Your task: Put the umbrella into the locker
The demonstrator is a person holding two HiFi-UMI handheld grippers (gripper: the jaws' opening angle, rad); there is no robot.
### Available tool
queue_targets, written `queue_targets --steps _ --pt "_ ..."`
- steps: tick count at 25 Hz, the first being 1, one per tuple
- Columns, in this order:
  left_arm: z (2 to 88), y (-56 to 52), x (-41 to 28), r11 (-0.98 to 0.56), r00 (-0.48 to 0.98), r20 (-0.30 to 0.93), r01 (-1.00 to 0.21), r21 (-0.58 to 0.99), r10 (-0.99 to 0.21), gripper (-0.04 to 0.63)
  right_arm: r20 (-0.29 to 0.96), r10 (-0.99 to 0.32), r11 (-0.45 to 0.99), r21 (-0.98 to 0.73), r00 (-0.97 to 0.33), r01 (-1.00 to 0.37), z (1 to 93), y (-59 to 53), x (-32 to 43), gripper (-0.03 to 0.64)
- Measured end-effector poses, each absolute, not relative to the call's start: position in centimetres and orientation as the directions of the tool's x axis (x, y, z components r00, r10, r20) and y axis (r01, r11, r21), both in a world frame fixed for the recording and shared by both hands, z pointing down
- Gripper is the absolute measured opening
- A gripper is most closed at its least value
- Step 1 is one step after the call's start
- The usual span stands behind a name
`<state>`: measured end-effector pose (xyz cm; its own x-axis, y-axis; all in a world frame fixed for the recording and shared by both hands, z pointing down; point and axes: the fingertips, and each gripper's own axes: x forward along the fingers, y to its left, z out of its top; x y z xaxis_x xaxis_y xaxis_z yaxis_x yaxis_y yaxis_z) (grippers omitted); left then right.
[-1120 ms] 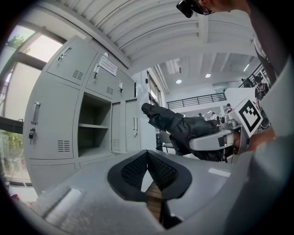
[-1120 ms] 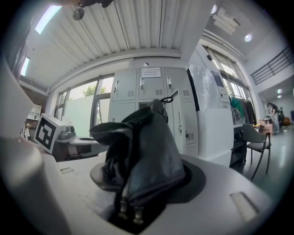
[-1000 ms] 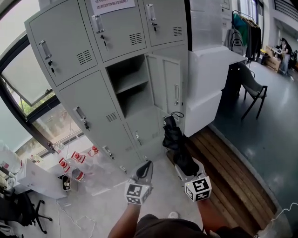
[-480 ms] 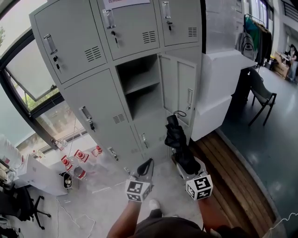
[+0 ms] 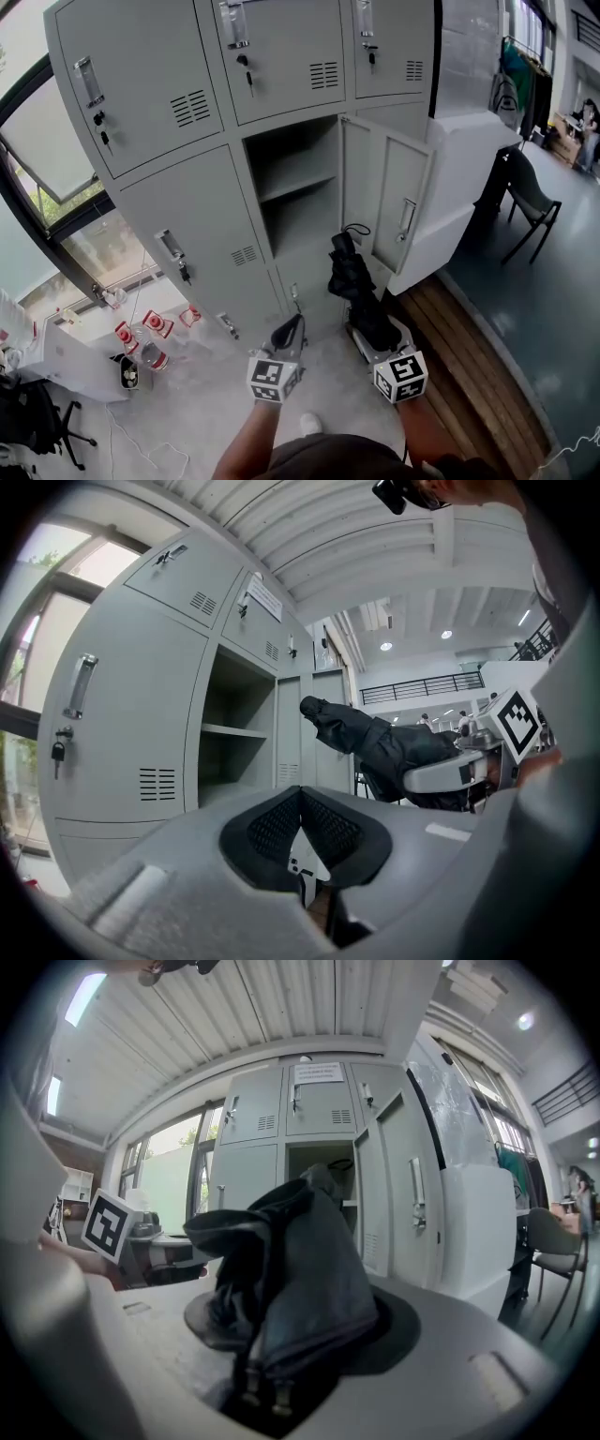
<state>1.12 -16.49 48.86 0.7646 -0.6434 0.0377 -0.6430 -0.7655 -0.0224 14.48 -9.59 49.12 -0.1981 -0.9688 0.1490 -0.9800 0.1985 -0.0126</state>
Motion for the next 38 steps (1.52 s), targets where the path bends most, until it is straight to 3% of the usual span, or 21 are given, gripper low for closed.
queue_targets --steps 17,38 --pt "49.1 -25.4 -1.9 -0.796 0.795 0.037 -0.605 -0.018 -0.605 0.005 0.184 -0.962 0.200 -0.021 -0.201 -0.979 50.3 -18.4 10.4 0.235" --pt "50.2 -33.0 -0.8 -0.709 0.710 0.062 -0.704 0.037 -0.702 0.005 0.249 -0.921 0.307 -0.015 -0.301 -0.952 52.5 -27.8 12.5 0.235"
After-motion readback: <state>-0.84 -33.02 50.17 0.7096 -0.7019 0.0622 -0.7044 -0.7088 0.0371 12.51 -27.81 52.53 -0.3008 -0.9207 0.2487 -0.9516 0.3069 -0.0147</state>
